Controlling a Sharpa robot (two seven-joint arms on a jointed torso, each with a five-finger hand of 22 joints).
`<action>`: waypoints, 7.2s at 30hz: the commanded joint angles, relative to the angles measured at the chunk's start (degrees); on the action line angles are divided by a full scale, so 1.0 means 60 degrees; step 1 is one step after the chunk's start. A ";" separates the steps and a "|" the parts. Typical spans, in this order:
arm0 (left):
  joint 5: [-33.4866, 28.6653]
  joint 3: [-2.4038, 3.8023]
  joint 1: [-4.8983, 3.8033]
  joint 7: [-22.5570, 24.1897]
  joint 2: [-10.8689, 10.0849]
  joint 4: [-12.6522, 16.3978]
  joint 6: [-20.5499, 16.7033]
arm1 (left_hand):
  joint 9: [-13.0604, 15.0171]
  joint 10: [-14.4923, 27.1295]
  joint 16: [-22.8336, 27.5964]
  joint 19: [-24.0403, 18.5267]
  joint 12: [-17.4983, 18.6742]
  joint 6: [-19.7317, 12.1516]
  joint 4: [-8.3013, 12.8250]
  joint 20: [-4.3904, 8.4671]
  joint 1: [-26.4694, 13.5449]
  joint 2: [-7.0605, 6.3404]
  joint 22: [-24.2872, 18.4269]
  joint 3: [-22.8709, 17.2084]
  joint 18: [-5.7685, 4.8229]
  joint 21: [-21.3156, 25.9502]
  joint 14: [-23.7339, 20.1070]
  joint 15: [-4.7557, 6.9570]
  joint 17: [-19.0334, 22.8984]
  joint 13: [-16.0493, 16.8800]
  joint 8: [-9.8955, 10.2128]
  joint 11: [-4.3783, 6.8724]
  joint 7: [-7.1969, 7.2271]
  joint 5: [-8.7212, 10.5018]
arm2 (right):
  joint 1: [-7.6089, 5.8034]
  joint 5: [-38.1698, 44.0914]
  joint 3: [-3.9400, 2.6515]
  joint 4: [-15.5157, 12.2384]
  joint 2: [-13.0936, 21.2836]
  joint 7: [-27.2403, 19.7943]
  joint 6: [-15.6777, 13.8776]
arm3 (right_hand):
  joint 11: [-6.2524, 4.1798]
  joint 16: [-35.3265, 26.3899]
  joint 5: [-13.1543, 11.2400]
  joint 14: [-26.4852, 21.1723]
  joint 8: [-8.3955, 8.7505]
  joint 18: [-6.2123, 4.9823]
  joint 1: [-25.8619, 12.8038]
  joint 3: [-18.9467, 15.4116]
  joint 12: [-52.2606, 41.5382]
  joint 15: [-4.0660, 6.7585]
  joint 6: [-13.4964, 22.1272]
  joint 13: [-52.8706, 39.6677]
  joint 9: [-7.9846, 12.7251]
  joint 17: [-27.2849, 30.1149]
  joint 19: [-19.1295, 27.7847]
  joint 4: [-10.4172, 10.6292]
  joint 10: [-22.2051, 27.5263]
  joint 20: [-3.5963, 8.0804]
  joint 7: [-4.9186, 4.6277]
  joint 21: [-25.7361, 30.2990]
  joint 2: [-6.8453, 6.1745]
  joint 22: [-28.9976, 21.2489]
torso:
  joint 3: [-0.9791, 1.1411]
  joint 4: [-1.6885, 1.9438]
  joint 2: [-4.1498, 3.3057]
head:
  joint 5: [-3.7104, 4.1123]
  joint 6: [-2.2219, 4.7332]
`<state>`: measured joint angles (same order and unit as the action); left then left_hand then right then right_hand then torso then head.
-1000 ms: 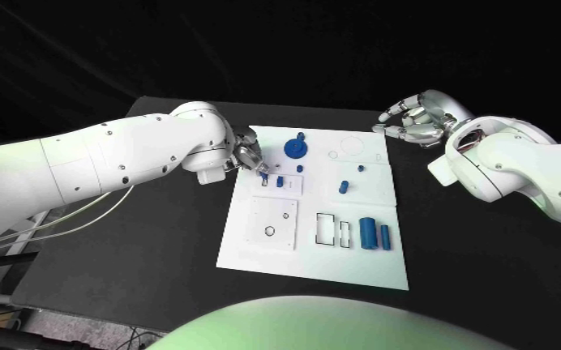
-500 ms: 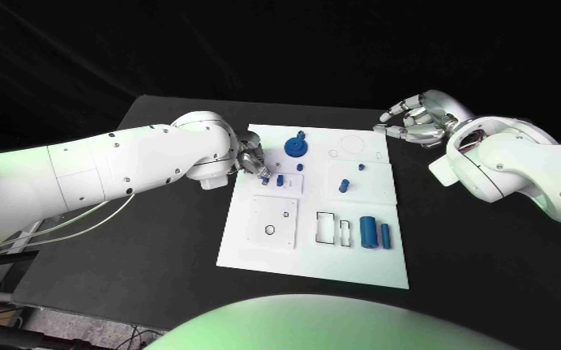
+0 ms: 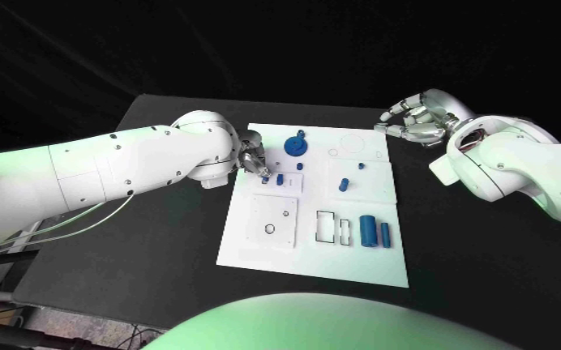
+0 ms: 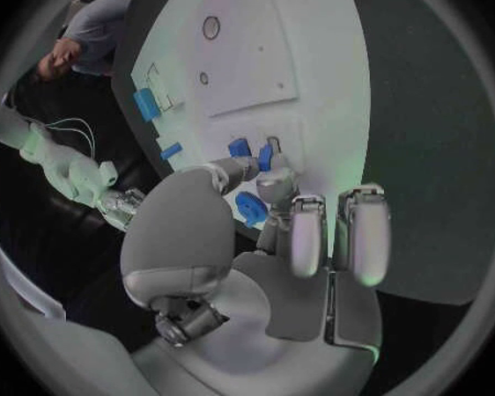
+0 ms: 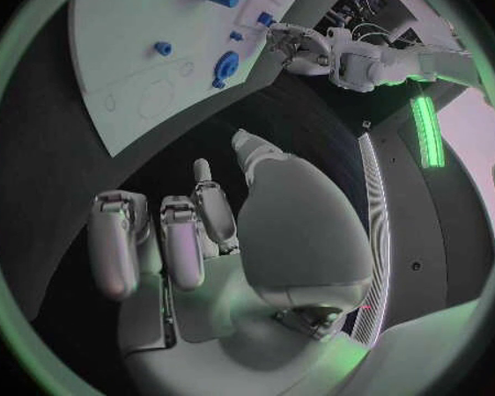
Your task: Assemble the parts on the task board
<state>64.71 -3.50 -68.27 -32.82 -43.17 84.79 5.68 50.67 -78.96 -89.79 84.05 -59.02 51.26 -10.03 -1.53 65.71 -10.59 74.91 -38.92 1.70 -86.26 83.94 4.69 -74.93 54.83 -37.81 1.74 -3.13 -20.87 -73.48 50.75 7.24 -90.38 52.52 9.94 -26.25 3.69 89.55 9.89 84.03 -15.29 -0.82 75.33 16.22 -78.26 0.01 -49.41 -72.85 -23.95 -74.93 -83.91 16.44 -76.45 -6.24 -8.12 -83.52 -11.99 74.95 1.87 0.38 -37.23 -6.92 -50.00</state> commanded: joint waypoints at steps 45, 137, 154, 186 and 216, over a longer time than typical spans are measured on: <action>-0.0265 -0.0025 0.0022 -0.0161 -0.0060 0.0095 0.0522 | 0.0194 -0.0041 -0.0034 0.0645 0.0012 0.0156 0.1455 -0.0001 -0.0159 0.0022 0.2273 -0.1522 -0.0131 -0.0046 0.1010 0.0069 -0.2512 -0.0047 -0.0131 0.0008 0.0165 -0.0229 | 0.0006 0.0079 -0.0002 -0.0014 0.0005 -0.0019 0.0085 | -0.0014 -0.0067 0.0051 0.0902 -0.0042 -0.0159 -0.0116 0.0042 0.0046 0.0058 0.0073 0.0019 -0.0030 -0.2158 -0.0354 -0.0027 0.0075 0.0065 -0.0004 0.0062 0.0022 0.1978 | -0.0001 0.0001 -0.0001 | -0.0008 0.0001; -0.0790 0.0378 -0.0001 0.0340 -0.0340 0.0127 -0.0952 | -0.0211 0.0448 0.0013 0.0364 0.0521 0.0064 -0.1014 0.0110 -0.0949 -0.0376 0.2121 0.1414 0.0007 0.0618 0.0993 0.0146 -0.2447 -0.0775 -0.0171 0.0132 0.0333 0.1791 | 0.0006 0.0075 -0.0002 0.0021 0.0037 -0.0064 -0.0045 | -0.0010 -0.0122 0.0023 0.0869 -0.0040 -0.0187 -0.0240 0.0009 0.0100 0.0059 0.0136 0.0092 -0.0081 -0.2030 -0.0293 0.0001 0.0136 0.0070 -0.0010 0.0186 -0.0014 0.1926 | -0.0002 -0.0005 0.0015 | 0.0087 0.0001; 0.2345 0.0033 0.0143 0.5364 0.0099 -0.0012 -0.4088 | -0.2631 0.4317 0.6390 -0.4010 0.4704 -0.1522 0.0680 -0.0919 0.1772 -0.1014 -0.1276 0.0056 0.1422 0.9970 -0.3477 -0.0919 0.4293 -0.4921 0.1607 -0.1010 -0.0682 0.2352 | 0.0006 0.0041 -0.0001 0.0027 0.0054 -0.0183 -0.0100 | -0.0012 -0.0199 0.0059 0.0821 -0.0045 -0.0245 -0.0255 0.0025 0.0353 0.0060 0.0155 0.0436 -0.0108 -0.1853 -0.0164 -0.0018 0.0421 0.0070 -0.0009 0.0419 0.0012 0.1822 | -0.0027 -0.0010 -0.0014 | 0.0252 0.0156; 0.4972 -0.0274 0.0273 0.5296 0.1534 -0.1599 -0.2108 | -0.3901 0.3879 0.3030 -0.2735 0.6000 -0.0135 0.1180 -0.0916 0.1448 -0.0947 0.0494 0.0487 0.1099 0.7691 -0.1761 -0.0951 0.2356 -0.6680 0.3044 -0.1117 -0.0784 0.2302 | 0.0012 0.0082 0.0000 -0.0048 0.0041 -0.0283 -0.0161 | -0.0014 -0.0271 0.0096 0.0778 -0.0049 -0.0288 -0.0240 0.0058 0.0593 0.0065 0.0186 0.0733 -0.0145 -0.1705 -0.0065 -0.0040 0.0666 0.0074 -0.0009 0.0609 0.0018 0.1738 | -0.0007 -0.0008 0.0000 | 0.0359 0.0137; 0.4795 -0.0285 0.0373 0.5246 0.1964 -0.2142 -0.1752 | -0.3954 0.3223 0.2194 -0.2208 0.6344 0.0338 0.1299 -0.0903 0.1670 -0.0742 0.0924 -0.0046 0.0926 0.6288 -0.1227 -0.0930 0.1778 -0.6998 0.3238 -0.1056 -0.0767 0.2363 | 0.0012 0.0093 0.0000 -0.0033 -0.0007 -0.0270 -0.0141 | -0.0015 -0.0271 0.0102 0.0779 -0.0053 -0.0289 -0.0242 0.0063 0.0588 0.0066 0.0188 0.0721 -0.0153 -0.1709 -0.0063 -0.0040 0.0654 0.0075 -0.0009 0.0615 0.0018 0.1736 | -0.0007 0.0009 0.0008 | 0.0373 0.0091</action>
<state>93.96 -5.10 -66.27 -1.49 -31.57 72.00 -6.24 27.00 -59.31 -76.34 70.45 -21.13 52.96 -2.25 -6.98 75.43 -15.35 74.93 -38.96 8.39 -48.33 76.28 -0.93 -64.19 12.94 -18.59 -4.60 -7.77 -6.85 -73.44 50.75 7.24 -90.54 52.55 8.74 -27.28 3.69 88.22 10.11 84.03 -15.29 -1.70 74.27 16.38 -75.08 0.01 -48.61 -68.50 -24.82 -74.90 -83.91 16.28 -72.76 -6.24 -8.08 -80.16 -12.13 74.90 1.86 0.40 -37.23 -4.69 -49.43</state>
